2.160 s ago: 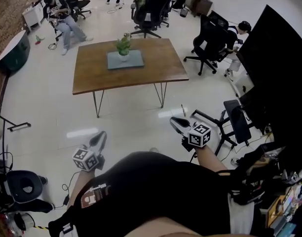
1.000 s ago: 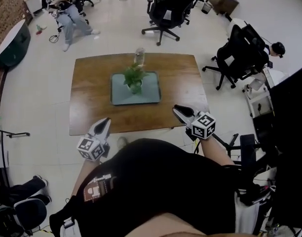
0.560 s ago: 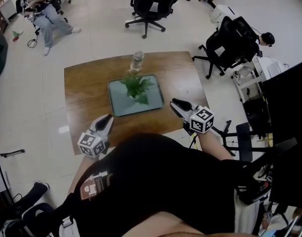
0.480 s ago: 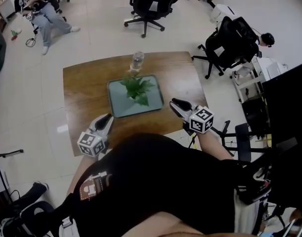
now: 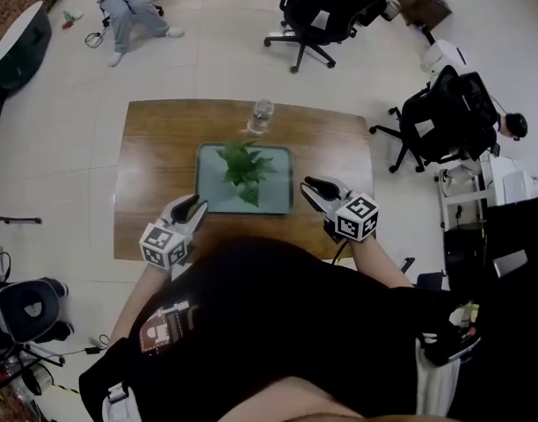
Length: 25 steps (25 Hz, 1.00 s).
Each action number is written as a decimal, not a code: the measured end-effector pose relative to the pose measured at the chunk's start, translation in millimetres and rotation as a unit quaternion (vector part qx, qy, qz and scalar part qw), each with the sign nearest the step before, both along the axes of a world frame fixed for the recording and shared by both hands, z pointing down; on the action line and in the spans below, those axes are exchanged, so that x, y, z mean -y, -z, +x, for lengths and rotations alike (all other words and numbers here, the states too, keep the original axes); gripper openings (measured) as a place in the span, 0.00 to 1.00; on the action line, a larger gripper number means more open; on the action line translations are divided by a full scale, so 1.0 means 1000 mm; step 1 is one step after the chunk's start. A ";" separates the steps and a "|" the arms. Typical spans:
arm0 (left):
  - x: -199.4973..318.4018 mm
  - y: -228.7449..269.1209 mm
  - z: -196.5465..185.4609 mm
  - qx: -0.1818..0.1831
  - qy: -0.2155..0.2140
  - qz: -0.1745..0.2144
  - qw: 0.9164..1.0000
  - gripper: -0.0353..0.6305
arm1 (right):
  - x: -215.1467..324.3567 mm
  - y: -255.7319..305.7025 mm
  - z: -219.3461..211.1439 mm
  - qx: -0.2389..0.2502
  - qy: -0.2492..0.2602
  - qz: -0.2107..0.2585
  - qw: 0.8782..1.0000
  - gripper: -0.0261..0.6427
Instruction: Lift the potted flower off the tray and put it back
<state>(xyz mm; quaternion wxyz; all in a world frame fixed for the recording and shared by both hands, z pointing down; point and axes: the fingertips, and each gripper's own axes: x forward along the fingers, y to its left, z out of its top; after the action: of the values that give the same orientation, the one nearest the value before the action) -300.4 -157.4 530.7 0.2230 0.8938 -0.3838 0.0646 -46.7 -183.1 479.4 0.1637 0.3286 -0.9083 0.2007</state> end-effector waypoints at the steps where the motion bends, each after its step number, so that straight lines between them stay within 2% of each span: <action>1: 0.000 -0.003 0.004 0.013 0.014 0.000 1.000 0.20 | 0.004 -0.003 0.003 0.002 0.017 -0.001 1.000 0.18; 4: 0.006 -0.010 0.019 0.042 0.051 -0.004 0.998 0.24 | 0.017 -0.004 0.016 0.011 0.059 0.001 0.998 0.19; 7: 0.009 -0.016 0.040 0.060 0.054 -0.012 0.997 0.27 | 0.019 -0.006 0.031 0.018 0.075 -0.004 0.997 0.19; 13: 0.020 -0.045 0.057 0.109 -0.009 -0.010 0.994 0.41 | 0.003 -0.023 0.043 0.021 0.047 -0.026 0.998 0.19; 18: 0.039 -0.084 0.066 0.153 -0.067 -0.008 0.986 0.64 | -0.014 -0.031 0.046 0.002 0.030 -0.035 0.999 0.19; 20: 0.047 -0.098 0.074 0.165 -0.080 -0.010 0.983 0.75 | -0.018 -0.036 0.052 -0.003 0.020 -0.040 0.999 0.19; 25: 0.070 -0.120 0.097 0.185 -0.095 0.004 0.978 0.86 | -0.028 -0.048 0.065 -0.014 0.000 -0.056 0.998 0.19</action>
<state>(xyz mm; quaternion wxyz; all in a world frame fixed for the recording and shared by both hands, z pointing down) -203.8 -227.4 651.0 0.1376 0.8995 -0.3318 0.2486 18.5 -154.6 527.5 0.1941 0.3215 -0.8935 0.2463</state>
